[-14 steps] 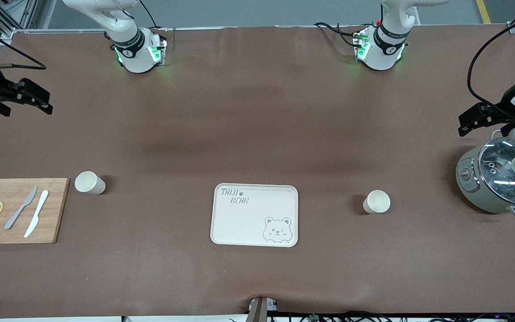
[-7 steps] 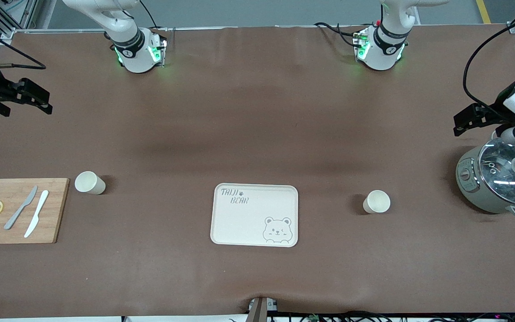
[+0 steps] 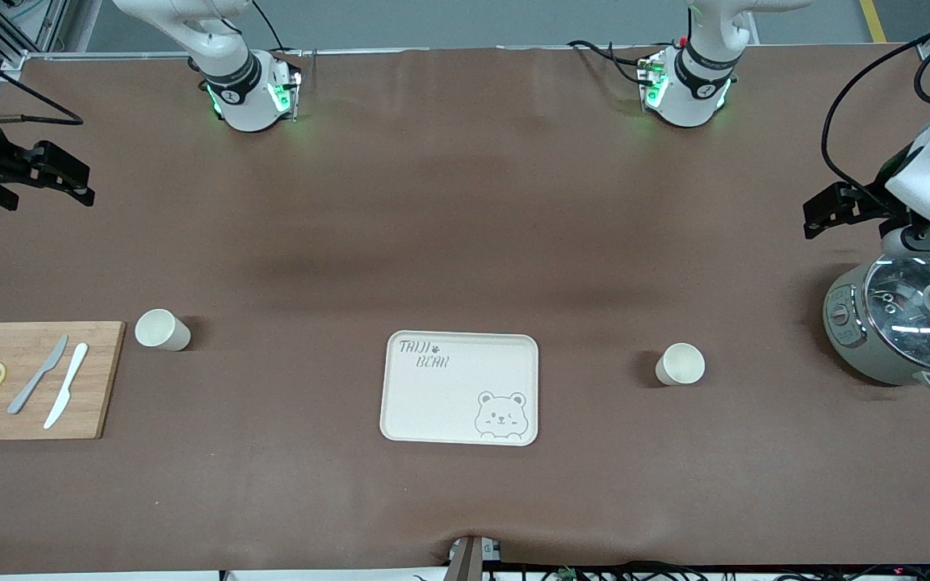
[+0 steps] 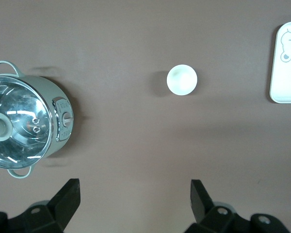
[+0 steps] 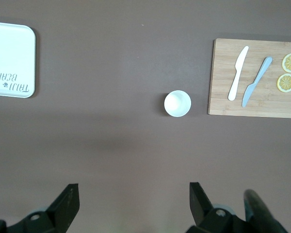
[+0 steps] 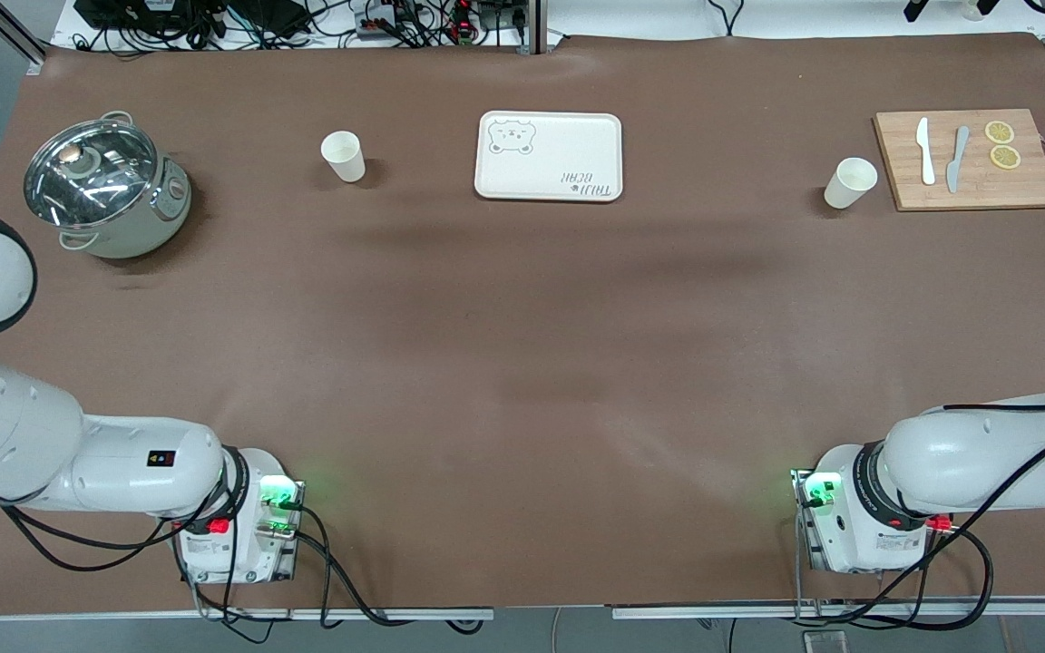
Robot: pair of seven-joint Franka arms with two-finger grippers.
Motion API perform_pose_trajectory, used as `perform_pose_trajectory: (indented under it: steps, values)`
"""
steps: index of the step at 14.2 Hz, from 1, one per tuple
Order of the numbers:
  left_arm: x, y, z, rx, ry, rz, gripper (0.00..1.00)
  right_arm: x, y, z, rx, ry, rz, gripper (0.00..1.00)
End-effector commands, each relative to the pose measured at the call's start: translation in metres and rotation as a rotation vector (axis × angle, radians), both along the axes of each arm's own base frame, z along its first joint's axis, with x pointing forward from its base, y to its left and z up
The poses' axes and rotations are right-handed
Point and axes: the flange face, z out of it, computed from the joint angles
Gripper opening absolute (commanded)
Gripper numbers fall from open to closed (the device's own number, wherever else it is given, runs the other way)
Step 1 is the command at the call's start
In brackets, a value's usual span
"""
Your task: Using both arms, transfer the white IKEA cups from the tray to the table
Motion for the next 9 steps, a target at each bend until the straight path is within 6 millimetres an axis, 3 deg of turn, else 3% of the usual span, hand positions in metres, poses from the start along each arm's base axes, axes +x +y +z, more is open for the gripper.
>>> perform_pose_trajectory:
  steps: [1,9]
  values:
    - [0.0006,0.0011,0.0059,0.026,0.000,-0.009,1.00,0.0006,-0.0034,0.0018,-0.016,-0.002,0.007,1.00]
    - [0.0012,0.0044,0.0061,0.016,0.000,-0.038,1.00,0.0011,-0.0042,0.0017,-0.016,-0.002,0.006,1.00]
